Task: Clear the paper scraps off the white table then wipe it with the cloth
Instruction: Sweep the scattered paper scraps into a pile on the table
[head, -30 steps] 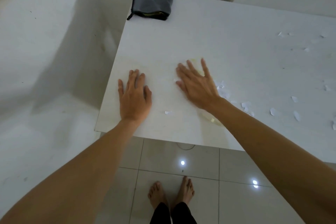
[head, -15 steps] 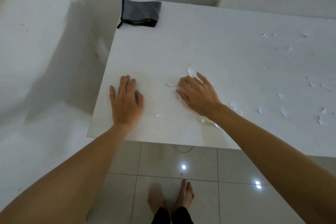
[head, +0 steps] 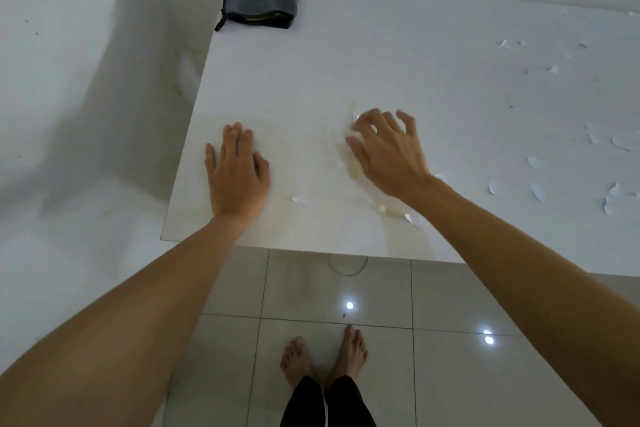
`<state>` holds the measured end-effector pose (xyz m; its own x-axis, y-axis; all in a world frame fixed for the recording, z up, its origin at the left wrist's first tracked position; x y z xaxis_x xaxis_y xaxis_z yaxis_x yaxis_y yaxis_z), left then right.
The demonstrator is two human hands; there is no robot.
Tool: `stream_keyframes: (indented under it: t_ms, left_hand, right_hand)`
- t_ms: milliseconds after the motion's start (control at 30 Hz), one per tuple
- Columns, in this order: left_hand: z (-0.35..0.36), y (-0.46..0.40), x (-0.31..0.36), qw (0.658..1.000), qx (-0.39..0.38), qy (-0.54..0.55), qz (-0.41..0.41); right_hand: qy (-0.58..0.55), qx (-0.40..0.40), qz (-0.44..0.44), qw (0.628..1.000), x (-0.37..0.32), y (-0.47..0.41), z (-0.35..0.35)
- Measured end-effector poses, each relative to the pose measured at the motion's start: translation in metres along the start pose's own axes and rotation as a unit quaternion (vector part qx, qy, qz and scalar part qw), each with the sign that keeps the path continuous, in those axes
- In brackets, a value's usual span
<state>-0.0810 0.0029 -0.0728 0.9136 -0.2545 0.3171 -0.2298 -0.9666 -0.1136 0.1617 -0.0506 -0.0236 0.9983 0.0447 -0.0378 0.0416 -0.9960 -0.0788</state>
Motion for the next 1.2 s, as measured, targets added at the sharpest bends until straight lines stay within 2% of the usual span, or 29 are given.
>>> stream_keyframes:
  t_ms: [100, 200, 267, 333, 433, 500, 567, 600, 733, 767, 800, 867, 933, 967, 1000, 1100, 1200]
  left_hand:
    - [0.0, 0.0, 0.002, 1.0, -0.012, 0.005, 0.019]
    - [0.002, 0.002, 0.014, 0.996, -0.025, 0.006, 0.086]
    - [0.005, 0.002, 0.018, 0.994, -0.025, 0.01, 0.11]
    - [0.007, 0.001, 0.017, 0.994, -0.024, 0.02, 0.108]
    - [0.006, 0.001, 0.015, 0.993, -0.024, 0.04, 0.106]
    - [0.005, 0.0, 0.014, 0.992, -0.025, 0.063, 0.102]
    - [0.003, 0.001, 0.014, 0.992, -0.019, 0.078, 0.101]
    - [0.002, 0.002, 0.014, 0.992, -0.015, 0.082, 0.099]
    - [0.004, 0.003, 0.016, 0.991, -0.017, 0.083, 0.101]
    - [0.005, 0.003, 0.017, 0.991, -0.017, 0.08, 0.102]
    - [0.006, 0.004, 0.017, 0.992, -0.017, 0.076, 0.102]
    - [0.008, 0.005, 0.018, 0.992, -0.015, 0.068, 0.103]
    - [0.01, 0.006, 0.019, 0.993, -0.014, 0.061, 0.101]
    - [0.01, 0.006, 0.019, 0.993, -0.012, 0.059, 0.097]
    - [0.01, 0.005, 0.018, 0.994, -0.011, 0.058, 0.092]
    - [0.011, 0.007, 0.02, 0.995, -0.018, 0.057, 0.08]
    - [0.012, 0.01, 0.019, 0.995, -0.024, 0.058, 0.078]
  right_hand:
    - [-0.118, -0.092, 0.023, 0.989, 0.012, -0.019, 0.011]
    - [-0.112, -0.16, -0.004, 0.981, 0.003, -0.018, 0.025]
    - [-0.089, -0.147, -0.001, 0.985, -0.004, 0.001, 0.026]
    - [-0.036, -0.085, -0.008, 0.996, -0.019, 0.025, 0.016]
    - [-0.012, -0.009, -0.091, 0.996, -0.065, 0.057, 0.012]
    - [0.001, -0.05, -0.201, 0.978, -0.105, 0.076, 0.028]
    - [0.016, -0.102, -0.244, 0.964, -0.12, 0.091, 0.046]
    - [0.016, -0.111, -0.22, 0.969, -0.112, 0.092, 0.05]
    - [0.011, -0.103, -0.032, 0.994, -0.04, 0.094, 0.042]
    - [0.01, -0.098, -0.015, 0.995, -0.028, 0.099, 0.038]
    - [0.013, -0.095, -0.029, 0.995, -0.023, 0.107, 0.034]
    - [0.03, -0.103, -0.137, 0.985, -0.033, 0.129, 0.033]
    - [0.04, -0.13, -0.257, 0.957, -0.046, 0.154, 0.04]
    - [0.042, -0.14, -0.284, 0.948, -0.047, 0.161, 0.044]
    - [0.04, -0.143, -0.28, 0.948, -0.041, 0.16, 0.047]
    - [0.0, -0.131, -0.164, 0.978, -0.007, 0.136, 0.042]
    - [-0.053, -0.062, -0.081, 0.993, 0.02, 0.122, 0.019]
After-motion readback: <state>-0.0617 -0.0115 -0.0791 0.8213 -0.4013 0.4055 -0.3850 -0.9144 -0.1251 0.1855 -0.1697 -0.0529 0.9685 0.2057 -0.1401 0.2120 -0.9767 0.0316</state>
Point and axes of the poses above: each hand's wrist, its own y-axis away from the middle knuckle, its own z-axis out of the palm, x = y × z, the point moved 9 cm from there along -y, towards the middle knuckle, and after that the axes turned 3 degrees about -x, right-handed, at the moved point
